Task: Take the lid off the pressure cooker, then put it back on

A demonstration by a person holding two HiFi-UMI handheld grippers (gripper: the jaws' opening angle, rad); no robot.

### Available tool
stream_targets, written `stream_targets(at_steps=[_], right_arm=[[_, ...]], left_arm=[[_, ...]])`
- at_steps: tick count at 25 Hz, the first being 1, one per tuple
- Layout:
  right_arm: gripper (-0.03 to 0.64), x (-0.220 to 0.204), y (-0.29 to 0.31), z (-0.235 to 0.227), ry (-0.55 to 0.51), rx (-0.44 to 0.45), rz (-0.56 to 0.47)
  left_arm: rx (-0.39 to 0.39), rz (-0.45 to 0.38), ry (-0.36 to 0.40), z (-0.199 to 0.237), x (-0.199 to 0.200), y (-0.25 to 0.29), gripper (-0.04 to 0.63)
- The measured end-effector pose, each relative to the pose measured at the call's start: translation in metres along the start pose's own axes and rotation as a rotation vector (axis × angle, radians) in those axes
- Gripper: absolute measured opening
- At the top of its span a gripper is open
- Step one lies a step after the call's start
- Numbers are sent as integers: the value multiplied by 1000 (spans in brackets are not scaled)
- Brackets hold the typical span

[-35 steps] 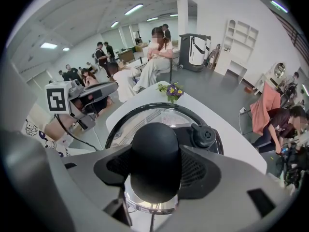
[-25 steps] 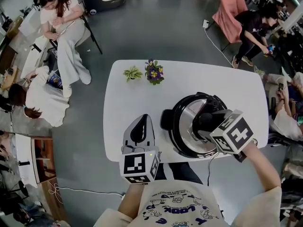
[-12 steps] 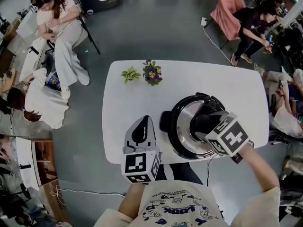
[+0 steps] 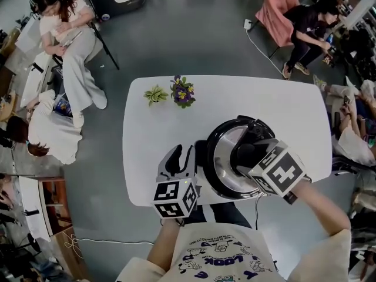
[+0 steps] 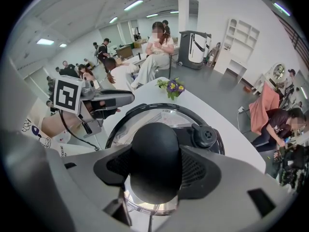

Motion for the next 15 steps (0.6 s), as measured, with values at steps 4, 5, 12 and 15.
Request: stream_targets(at_steps=[4,5,12,15], right_arm=[[298,-1,0,0,-1,4,-6],[298,-1,1,0,0,3,-10],[298,0,0,-1,-6,6,-6],[298,1,-1,-1,-14,8,3]], left_arm=[[-31,29,-91,5,-13,11,146],[-43,32,-122,6,-15,14,146],[-130,0,-314,9,-22,22,106],[-139,-8,-341,10,-21,22,106]])
Point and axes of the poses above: the fingertips, and each gripper's own axes: y forward along the fingers, z to its left, x out of its top, the point moved 9 cm from there along -y, backward along the fingers, and after that the axes turned 14 degrees about -x, right-handed, at the moved point
